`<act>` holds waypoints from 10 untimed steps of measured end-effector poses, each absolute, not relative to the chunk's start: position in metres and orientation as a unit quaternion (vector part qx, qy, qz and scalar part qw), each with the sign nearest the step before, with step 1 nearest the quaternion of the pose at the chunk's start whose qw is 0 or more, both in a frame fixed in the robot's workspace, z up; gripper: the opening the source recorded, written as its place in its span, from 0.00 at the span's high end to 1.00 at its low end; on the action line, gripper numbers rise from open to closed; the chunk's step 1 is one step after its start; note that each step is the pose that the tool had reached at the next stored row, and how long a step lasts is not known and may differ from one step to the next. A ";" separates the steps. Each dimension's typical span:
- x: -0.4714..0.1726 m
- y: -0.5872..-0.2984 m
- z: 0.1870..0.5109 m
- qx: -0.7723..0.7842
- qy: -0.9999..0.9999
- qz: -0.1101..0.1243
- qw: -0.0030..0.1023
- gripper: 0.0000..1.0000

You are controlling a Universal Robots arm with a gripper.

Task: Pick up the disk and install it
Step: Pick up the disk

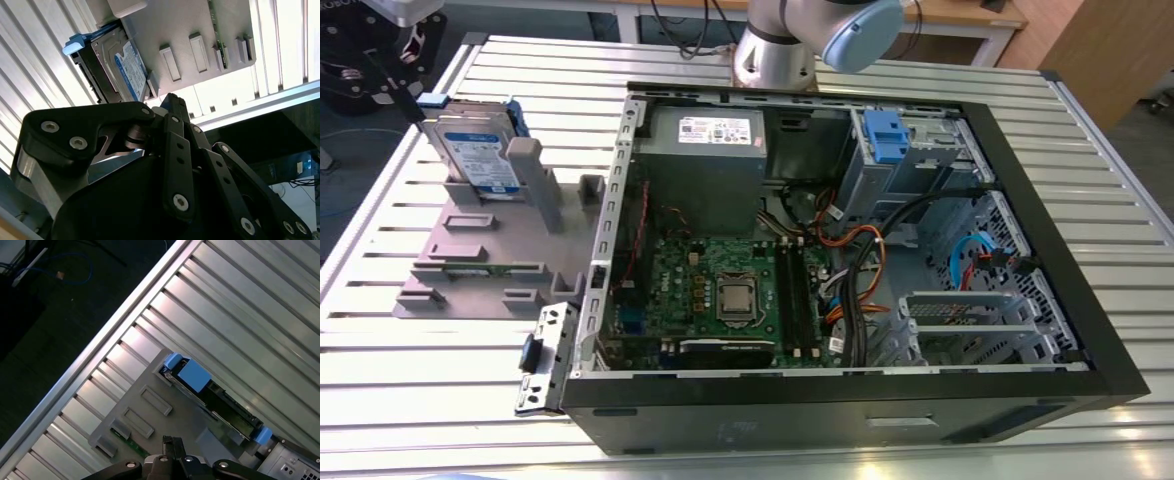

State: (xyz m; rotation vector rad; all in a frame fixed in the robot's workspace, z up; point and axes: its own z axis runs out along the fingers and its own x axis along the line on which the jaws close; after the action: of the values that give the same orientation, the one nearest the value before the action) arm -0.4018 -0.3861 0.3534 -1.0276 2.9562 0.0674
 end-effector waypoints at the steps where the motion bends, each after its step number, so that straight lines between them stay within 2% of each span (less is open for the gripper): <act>1: -0.402 -0.386 0.353 -0.329 0.944 0.022 0.006 0.89; 10: -0.402 -0.386 0.353 -0.334 0.942 0.022 0.005 0.89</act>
State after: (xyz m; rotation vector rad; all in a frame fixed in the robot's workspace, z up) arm -0.4018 -0.3861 0.3534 -1.0469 2.9497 0.0676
